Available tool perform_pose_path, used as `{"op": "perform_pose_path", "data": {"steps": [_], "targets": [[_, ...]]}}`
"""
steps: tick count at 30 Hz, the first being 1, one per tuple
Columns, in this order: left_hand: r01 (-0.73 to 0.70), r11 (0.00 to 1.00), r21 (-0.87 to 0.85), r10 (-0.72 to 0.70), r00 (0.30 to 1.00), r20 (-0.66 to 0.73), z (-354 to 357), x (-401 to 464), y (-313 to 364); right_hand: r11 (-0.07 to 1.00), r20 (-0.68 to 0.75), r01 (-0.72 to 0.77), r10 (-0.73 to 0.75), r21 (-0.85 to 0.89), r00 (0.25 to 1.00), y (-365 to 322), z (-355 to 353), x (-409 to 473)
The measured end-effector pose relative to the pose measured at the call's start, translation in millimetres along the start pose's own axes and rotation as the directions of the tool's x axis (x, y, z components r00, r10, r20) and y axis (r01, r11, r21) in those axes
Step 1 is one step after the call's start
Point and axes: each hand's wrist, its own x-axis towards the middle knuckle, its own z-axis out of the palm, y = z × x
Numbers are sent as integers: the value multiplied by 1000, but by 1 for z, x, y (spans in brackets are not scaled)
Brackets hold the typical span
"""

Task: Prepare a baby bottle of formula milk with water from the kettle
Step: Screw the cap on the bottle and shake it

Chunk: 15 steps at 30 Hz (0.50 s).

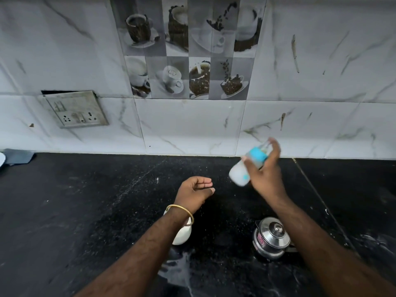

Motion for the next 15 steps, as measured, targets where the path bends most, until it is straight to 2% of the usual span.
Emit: {"op": "perform_pose_path", "data": {"steps": [1, 2, 3, 4, 5, 6, 7, 8, 9, 10, 11, 12, 13, 14, 15], "targets": [[5, 1000, 0, -5, 1000, -4, -1, 1, -1, 999, -86, 35, -35, -5, 996, -1, 1, 4], [10, 1000, 1, -10, 1000, -6, -1, 1, 0, 994, -38, 54, -57, -90, 998, 1, 2, 2], [14, 1000, 3, -14, 1000, -3, 0, 1, -1, 975, 129, 62, -34, -213, 991, 8, 6, -5], [15, 1000, 6, -15, 1000, 2, 1, 1, -1, 938, 361, 55, 77, -342, 930, 18, 10, -17], [10, 1000, 7, -10, 1000, 5, 1, 1, -2, 908, 503, 79, 155, -412, 851, 21, 10, -25], [6, 1000, 6, -6, 1000, 6, 1, 1, -2, 910, 527, 103, 138, -402, 839, 21, 8, -24], [5, 1000, 1, -5, 1000, 5, 1, 1, -1, 932, 476, 113, 70, -345, 877, 17, 6, -15], [6, 1000, -8, -6, 1000, -2, 1, 1, -1, 968, 311, 86, -8, -237, 950, 10, 3, -4], [6, 1000, -15, -6, 1000, -11, 0, 2, -1, 989, 108, 83, -70, -124, 992, 4, 2, 4], [6, 1000, -19, -7, 1000, -20, 0, 1, -1, 991, -11, 93, -94, -101, 996, 1, 2, 7], [9, 1000, -22, -10, 1000, -29, 0, 1, -1, 981, -6, 120, -122, -152, 993, 2, 4, 5], [12, 1000, -21, -12, 999, -32, 0, 0, -1, 946, 129, 153, -120, -287, 984, 10, 7, -5], [11, 1000, -16, -11, 999, -31, 0, -1, -1, 891, 324, 207, -72, -405, 943, 20, 10, -19], [7, 1000, -14, -7, 1000, -28, 0, -1, -1, 856, 446, 259, -38, -446, 894, 25, 9, -31], [1, 1000, -13, -2, 1000, -26, -1, -2, -1, 857, 457, 285, -66, -430, 887, 27, 7, -34]]}}
